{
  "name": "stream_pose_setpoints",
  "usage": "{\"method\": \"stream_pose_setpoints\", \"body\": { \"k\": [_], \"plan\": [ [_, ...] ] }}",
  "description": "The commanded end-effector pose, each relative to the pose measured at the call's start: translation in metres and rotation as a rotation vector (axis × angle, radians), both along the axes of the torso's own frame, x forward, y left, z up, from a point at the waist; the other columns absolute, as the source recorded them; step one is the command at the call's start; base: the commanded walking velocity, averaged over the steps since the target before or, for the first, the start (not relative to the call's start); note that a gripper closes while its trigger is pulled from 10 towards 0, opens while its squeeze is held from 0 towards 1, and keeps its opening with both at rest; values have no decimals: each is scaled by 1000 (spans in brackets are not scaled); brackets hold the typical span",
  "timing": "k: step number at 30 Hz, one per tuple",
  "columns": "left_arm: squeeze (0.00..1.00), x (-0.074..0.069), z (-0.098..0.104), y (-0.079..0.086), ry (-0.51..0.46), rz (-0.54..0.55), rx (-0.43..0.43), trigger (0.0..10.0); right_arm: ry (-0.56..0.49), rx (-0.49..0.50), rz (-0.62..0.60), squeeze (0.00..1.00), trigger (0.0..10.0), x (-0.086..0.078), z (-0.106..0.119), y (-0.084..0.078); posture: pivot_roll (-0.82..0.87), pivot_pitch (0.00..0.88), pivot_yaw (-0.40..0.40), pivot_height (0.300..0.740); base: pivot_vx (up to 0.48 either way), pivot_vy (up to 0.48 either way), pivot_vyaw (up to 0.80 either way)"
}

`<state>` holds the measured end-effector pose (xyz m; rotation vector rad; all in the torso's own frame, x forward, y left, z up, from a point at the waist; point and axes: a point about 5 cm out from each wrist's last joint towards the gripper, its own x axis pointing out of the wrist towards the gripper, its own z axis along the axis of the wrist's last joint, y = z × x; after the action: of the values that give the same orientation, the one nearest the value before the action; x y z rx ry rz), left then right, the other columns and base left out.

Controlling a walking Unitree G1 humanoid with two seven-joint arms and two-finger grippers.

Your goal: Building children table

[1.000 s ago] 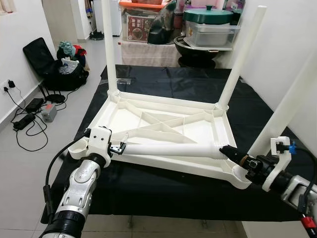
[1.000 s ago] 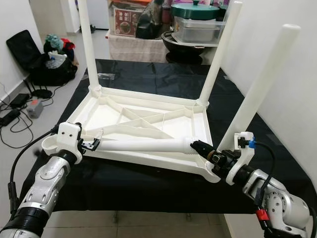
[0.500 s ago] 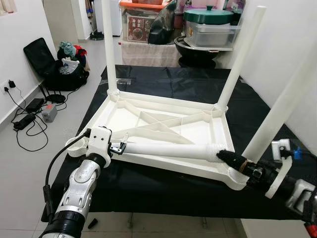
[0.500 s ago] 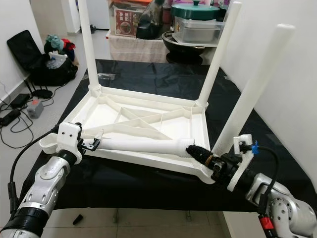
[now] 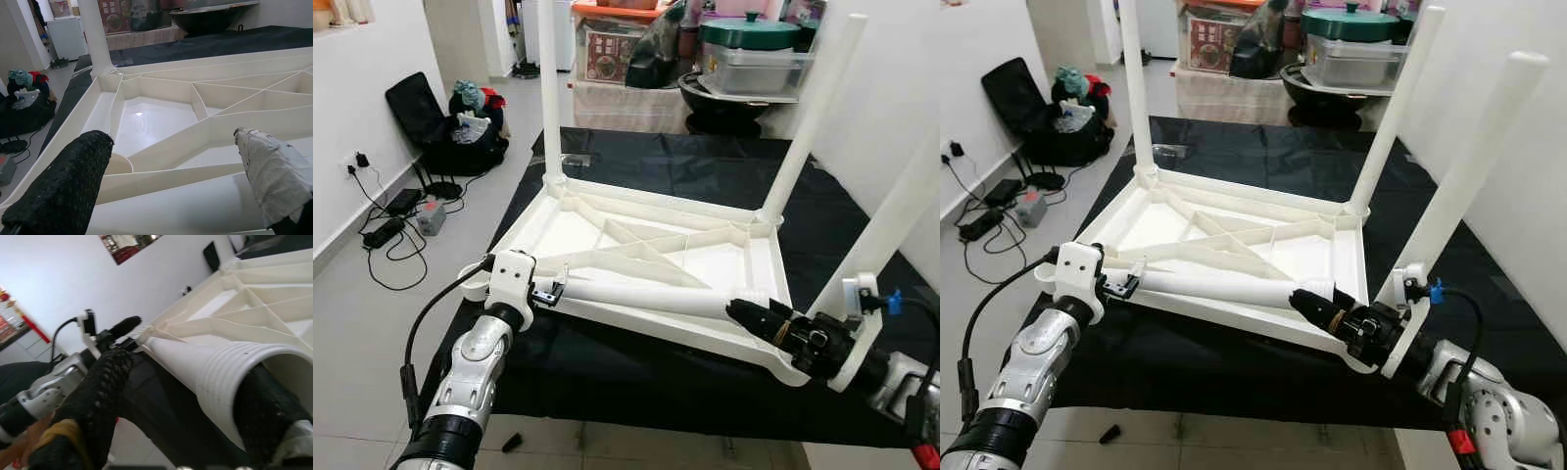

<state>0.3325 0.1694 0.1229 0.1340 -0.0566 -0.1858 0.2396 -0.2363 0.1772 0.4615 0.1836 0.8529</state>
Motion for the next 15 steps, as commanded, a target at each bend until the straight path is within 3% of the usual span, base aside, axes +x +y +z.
{"method": "stream_pose_setpoints", "body": {
  "k": [1,4,5,6,7,13,14,15],
  "plan": [
    [0,0,-3,1,18,-4,12,10000,-1,6,30,1000,10000,-3,2,2,4,0,-69,740,0,0,0],
    [0,0,-4,0,19,-4,11,10000,6,-21,52,1000,10000,-5,0,3,2,0,-72,740,0,0,0],
    [0,0,-4,1,20,-3,11,10000,11,-33,60,502,10000,-5,-1,4,2,0,-72,740,0,0,0],
    [0,0,-4,1,20,-3,11,10000,11,-33,60,502,10000,-5,-1,4,2,0,-72,740,0,0,0],
    [0,0,-4,1,20,-3,11,10000,14,-45,70,0,10000,-5,-1,5,2,0,-73,740,0,0,0],
    [0,0,-5,0,21,-2,10,10000,36,-44,85,0,10000,-6,-5,11,1,0,-74,740,0,0,0],
    [0,0,-5,0,22,-3,10,10000,43,-39,83,0,4196,-5,-6,12,1,0,-75,740,0,0,0],
    [0,0,-5,0,22,-3,10,10000,43,-39,83,0,4196,-5,-6,12,1,0,-75,740,0,0,0]
  ]
}}
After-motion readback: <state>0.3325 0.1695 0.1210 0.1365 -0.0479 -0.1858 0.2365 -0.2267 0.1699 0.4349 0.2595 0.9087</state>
